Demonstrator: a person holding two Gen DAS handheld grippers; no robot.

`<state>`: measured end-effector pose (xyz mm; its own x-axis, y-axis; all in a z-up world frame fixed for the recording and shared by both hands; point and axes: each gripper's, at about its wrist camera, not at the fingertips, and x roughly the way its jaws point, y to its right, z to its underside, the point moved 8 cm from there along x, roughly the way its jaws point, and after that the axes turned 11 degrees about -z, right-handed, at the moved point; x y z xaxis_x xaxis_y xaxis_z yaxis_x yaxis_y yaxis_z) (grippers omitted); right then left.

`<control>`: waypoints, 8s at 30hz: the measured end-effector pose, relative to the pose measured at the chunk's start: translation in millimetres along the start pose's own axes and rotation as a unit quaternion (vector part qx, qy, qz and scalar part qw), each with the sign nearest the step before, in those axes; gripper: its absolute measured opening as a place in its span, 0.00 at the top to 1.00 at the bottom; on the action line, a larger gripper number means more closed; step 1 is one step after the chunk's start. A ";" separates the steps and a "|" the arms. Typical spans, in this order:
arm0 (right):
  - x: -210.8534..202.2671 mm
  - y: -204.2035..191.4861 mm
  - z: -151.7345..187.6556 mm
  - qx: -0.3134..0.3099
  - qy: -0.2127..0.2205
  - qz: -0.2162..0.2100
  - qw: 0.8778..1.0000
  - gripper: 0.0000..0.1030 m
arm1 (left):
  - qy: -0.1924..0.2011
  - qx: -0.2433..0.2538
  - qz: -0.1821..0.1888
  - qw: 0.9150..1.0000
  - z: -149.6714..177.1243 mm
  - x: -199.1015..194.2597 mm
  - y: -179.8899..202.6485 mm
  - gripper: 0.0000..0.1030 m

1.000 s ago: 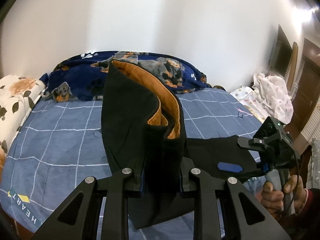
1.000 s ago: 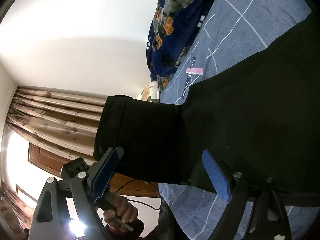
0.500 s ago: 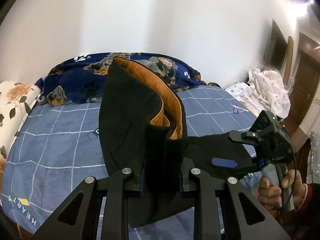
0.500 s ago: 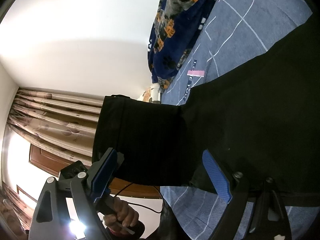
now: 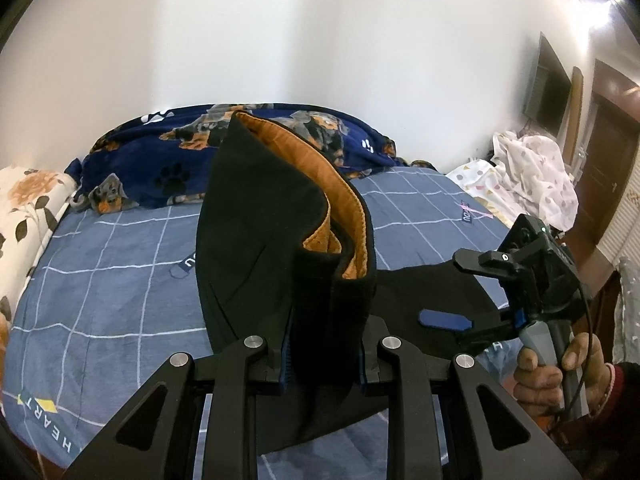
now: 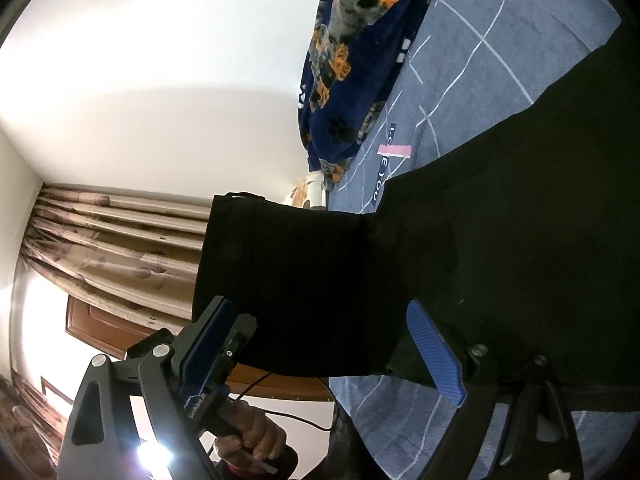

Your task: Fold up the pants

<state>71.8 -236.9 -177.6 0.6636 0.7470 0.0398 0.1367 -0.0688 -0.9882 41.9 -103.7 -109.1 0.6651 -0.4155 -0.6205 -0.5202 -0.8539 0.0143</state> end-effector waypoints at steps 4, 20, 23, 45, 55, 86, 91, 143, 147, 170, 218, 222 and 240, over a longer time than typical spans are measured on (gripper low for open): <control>-0.4 -1.6 0.0 -0.001 0.001 -0.002 1.000 0.14 | 0.001 0.001 0.002 1.000 1.1 -0.3 2.1 0.77; -3.2 -0.6 -2.1 0.014 0.011 -0.017 1.000 0.12 | -0.001 -0.003 0.011 1.000 -0.5 -0.5 7.1 0.77; -3.1 -0.1 -2.0 0.016 0.012 -0.018 1.000 0.12 | -0.001 -0.002 0.013 1.000 -0.5 -0.6 8.9 0.77; -12.7 -3.4 -11.8 0.022 0.033 -0.034 0.999 0.10 | -0.003 0.009 0.027 1.000 -3.0 -1.8 26.1 0.77; -15.1 -4.9 -15.3 0.024 0.033 -0.038 0.998 0.09 | -0.008 0.023 0.039 0.999 -3.7 4.4 39.6 0.77; 2.0 -17.5 -18.6 0.025 -0.016 -0.042 0.999 0.07 | -0.050 0.128 0.069 0.988 36.1 42.6 118.1 0.77; 1.0 -2.5 -14.0 0.003 -0.031 0.027 0.999 0.39 | -0.048 0.155 0.054 0.985 42.1 51.7 126.8 0.77; -177.2 62.9 -70.7 0.038 0.129 0.082 0.988 0.84 | -0.050 0.077 -0.022 0.996 46.3 77.9 30.4 0.24; -185.3 72.2 -69.9 0.042 0.132 0.099 0.985 0.81 | -0.054 0.082 -0.020 0.995 48.1 79.9 32.2 0.24; -217.0 48.4 -3.2 0.097 0.108 0.103 0.984 0.52 | -0.053 0.064 -0.006 0.997 43.9 74.7 29.1 0.22; -236.6 65.8 5.7 0.070 0.129 0.258 0.955 0.64 | -0.099 0.053 -0.001 0.994 59.0 92.1 23.3 0.21; -237.5 65.5 5.9 0.074 0.129 0.251 0.956 0.65 | -0.101 0.049 -0.001 0.994 59.5 93.0 22.6 0.21; -235.1 51.3 -16.1 0.022 0.091 0.301 0.949 0.54 | -0.105 0.020 0.021 0.994 57.4 100.9 11.2 0.21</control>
<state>-65.3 -426.7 -235.3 0.7283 0.4546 -0.5127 -0.3347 -0.4169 -0.8451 72.3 -137.2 -216.6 0.5185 -0.3727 -0.7696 -0.5690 -0.8222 0.0148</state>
